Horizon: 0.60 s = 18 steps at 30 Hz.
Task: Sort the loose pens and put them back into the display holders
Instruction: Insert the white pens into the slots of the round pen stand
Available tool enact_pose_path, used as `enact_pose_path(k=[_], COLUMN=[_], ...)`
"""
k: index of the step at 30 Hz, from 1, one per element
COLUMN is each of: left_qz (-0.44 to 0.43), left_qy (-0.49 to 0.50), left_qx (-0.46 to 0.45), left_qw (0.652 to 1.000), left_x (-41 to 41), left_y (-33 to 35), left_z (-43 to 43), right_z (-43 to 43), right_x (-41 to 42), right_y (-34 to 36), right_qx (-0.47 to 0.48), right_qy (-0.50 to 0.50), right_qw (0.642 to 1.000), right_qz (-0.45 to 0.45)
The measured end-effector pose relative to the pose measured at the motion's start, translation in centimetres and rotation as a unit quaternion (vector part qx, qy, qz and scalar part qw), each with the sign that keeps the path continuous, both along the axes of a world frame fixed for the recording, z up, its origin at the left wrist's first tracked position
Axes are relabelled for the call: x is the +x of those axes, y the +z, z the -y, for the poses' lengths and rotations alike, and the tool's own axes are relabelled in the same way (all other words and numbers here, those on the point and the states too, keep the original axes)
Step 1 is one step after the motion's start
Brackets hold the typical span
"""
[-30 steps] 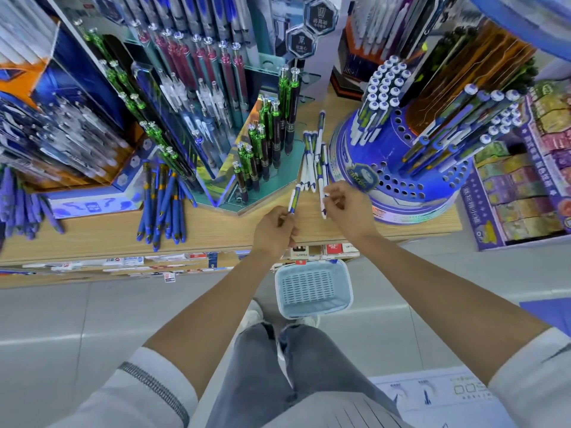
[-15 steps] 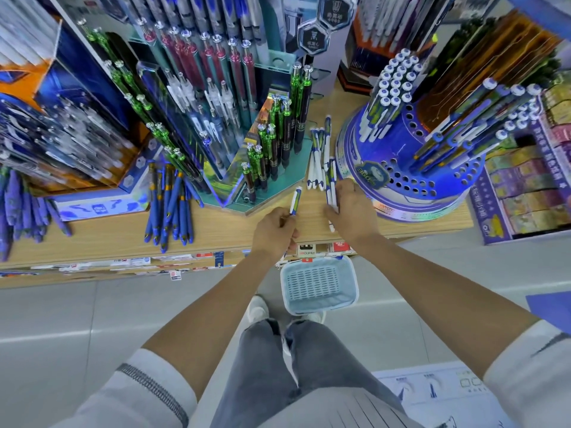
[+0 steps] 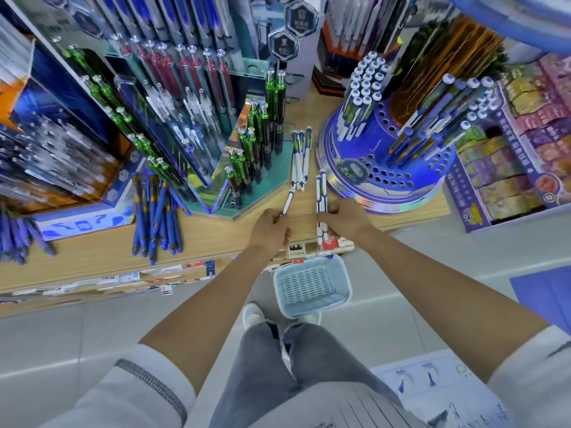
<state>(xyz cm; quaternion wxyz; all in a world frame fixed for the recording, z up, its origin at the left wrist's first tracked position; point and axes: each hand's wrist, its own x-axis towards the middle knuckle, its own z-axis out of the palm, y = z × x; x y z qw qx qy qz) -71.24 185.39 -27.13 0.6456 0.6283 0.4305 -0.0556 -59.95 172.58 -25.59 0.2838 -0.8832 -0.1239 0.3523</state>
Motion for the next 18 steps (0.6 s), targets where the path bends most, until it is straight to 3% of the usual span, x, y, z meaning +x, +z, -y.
enact_pose_path(k=[5, 10, 18], left_qz=[0.027, 0.063, 0.129], left_qy=[-0.003, -0.017, -0.110], left_qx=[-0.015, -0.051, 0.136], left_qw=[1.000, 0.997, 0.976], left_x=[1.2, 2.5, 3.2], left_y=[1.2, 2.8, 5.4], left_z=[1.6, 3.0, 4.6], right_z=[1.8, 3.5, 7.8], right_x=[-0.7, -0.8, 0.4], right_y=[0.6, 2.2, 4.9], right_qx=[0.123, 0.203, 0.286], right_qy=[0.002, -0.008, -0.073], right_qw=[0.987, 0.972, 0.954], right_qz=[-0.103, -0.120, -0.042])
